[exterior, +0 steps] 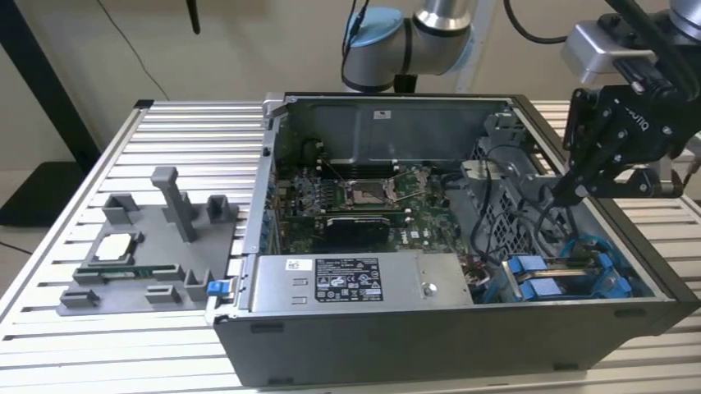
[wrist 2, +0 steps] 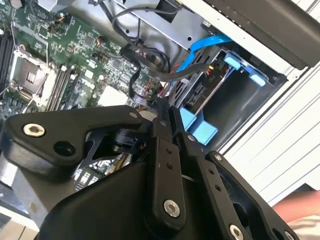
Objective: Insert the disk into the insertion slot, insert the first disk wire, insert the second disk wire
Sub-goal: 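Insert the second disk wire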
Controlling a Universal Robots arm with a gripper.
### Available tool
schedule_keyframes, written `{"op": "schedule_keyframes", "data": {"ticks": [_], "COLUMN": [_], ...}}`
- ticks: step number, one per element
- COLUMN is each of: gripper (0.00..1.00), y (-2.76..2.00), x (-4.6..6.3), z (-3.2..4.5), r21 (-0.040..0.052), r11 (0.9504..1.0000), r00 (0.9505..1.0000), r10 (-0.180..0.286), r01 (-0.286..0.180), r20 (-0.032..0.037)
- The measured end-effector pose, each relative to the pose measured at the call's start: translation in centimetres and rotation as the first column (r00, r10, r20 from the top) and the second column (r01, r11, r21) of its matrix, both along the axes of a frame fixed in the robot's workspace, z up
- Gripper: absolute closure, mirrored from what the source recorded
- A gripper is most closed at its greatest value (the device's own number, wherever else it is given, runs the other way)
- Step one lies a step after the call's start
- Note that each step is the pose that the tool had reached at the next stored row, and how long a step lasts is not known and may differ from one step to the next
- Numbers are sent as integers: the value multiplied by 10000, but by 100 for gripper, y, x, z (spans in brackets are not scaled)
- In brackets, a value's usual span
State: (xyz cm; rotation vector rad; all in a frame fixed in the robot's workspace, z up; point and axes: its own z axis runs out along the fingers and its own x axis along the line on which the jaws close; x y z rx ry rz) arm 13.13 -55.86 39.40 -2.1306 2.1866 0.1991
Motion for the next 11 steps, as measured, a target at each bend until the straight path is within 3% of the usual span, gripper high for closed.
{"op": "schedule_keyframes", "data": {"ticks": [11], "gripper": [100], "y": [-1], "x": [-4], "z": [-60], "r21": [-6], "r11": [10000], "r00": [10000], "r10": [31], "r01": [-31], "r20": [0]}}
